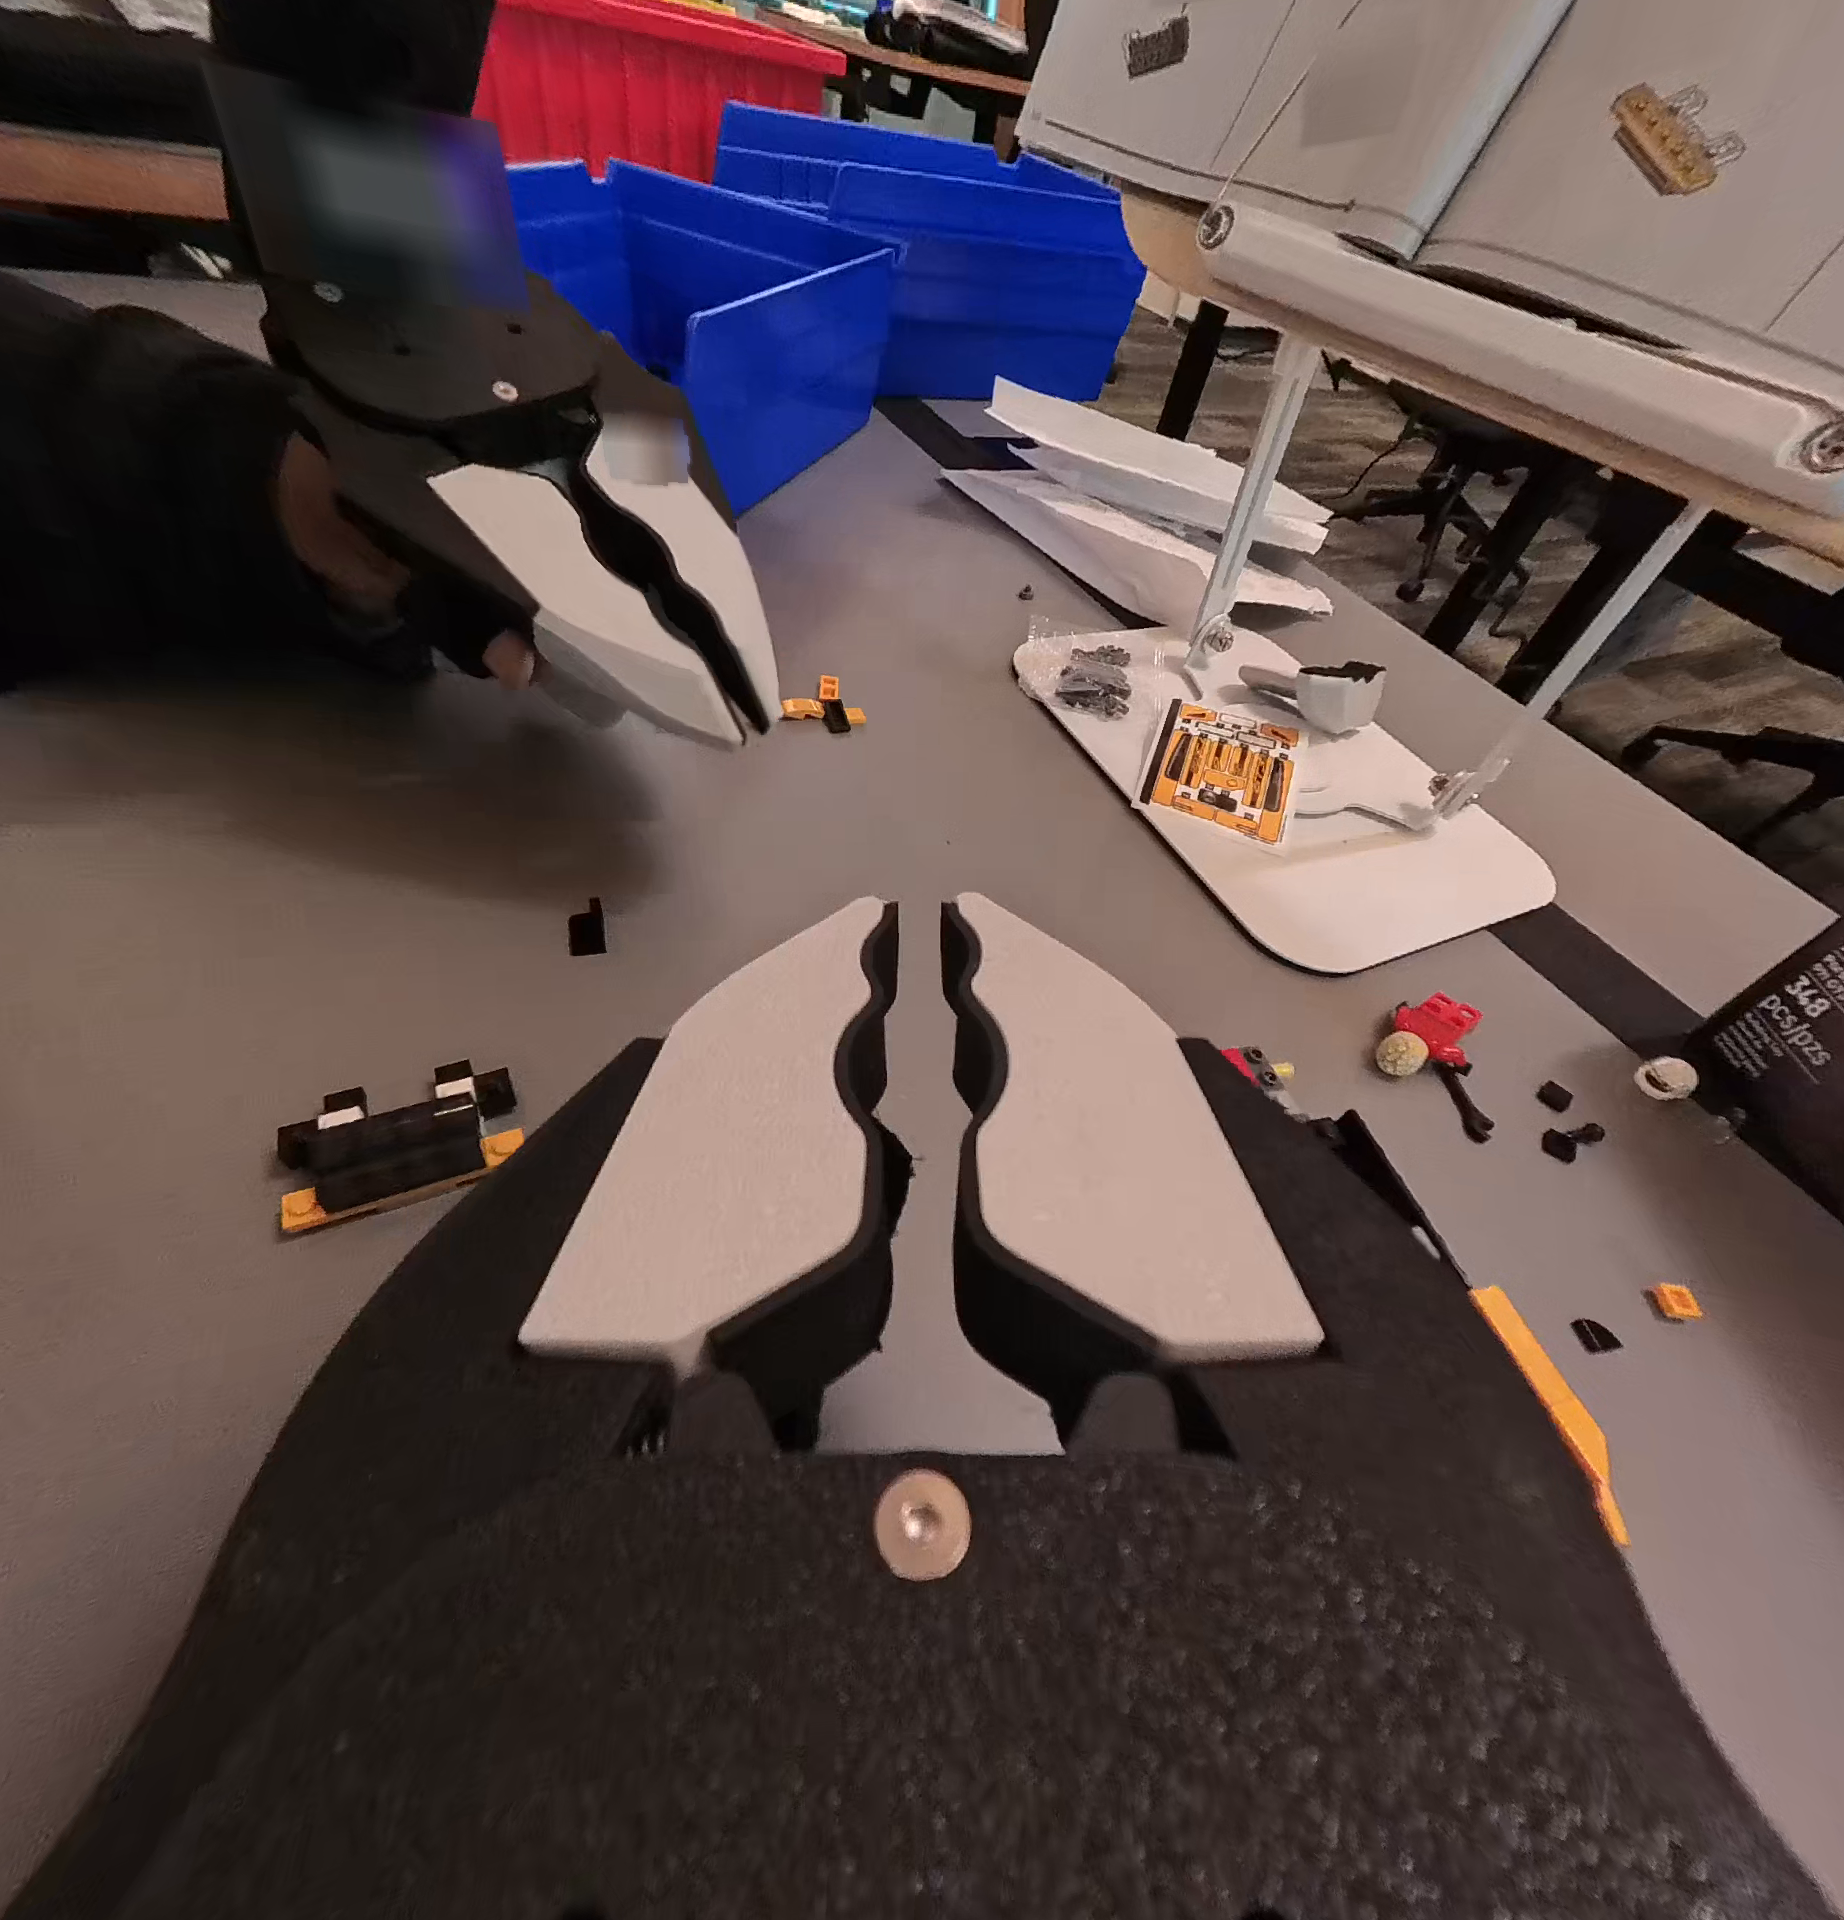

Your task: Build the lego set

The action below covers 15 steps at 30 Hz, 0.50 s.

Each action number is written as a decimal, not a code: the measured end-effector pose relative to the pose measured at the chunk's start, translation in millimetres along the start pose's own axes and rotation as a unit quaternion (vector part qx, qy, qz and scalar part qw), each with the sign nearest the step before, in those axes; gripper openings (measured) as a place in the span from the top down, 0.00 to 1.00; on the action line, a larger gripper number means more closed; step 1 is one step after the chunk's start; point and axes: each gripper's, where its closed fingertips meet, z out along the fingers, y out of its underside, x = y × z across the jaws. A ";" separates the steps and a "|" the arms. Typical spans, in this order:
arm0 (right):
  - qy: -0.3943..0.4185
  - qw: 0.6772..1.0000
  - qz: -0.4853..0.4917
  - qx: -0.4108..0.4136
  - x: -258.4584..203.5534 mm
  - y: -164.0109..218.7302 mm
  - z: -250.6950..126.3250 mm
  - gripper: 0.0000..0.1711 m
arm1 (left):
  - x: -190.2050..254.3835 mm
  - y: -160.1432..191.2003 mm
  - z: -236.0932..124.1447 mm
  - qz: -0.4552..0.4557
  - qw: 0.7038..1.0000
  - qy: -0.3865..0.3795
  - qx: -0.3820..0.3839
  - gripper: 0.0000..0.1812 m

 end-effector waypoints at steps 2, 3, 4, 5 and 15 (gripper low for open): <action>0.006 1.000 0.009 0.003 3.2 1.2 0.2 0.96 | -4.0 -2.8 -2.0 -0.008 1.000 -0.008 0.014 0.97; 0.013 1.000 0.013 0.005 6.0 1.9 0.4 0.95 | -6.9 -3.0 -2.7 -0.009 1.000 -0.016 0.016 0.97; 0.027 0.999 0.018 0.010 11.4 1.8 0.7 0.95 | -9.6 -3.3 -3.4 -0.010 1.000 -0.023 0.019 0.97; 0.046 0.999 0.020 0.015 19.1 0.3 0.7 0.94 | -12.0 -4.6 -4.2 -0.012 0.999 -0.030 0.024 0.97; 0.248 0.967 0.017 0.066 200.8 -87.3 20.3 0.75 | -20.9 -16.7 -12.7 -0.027 0.996 -0.059 0.059 0.97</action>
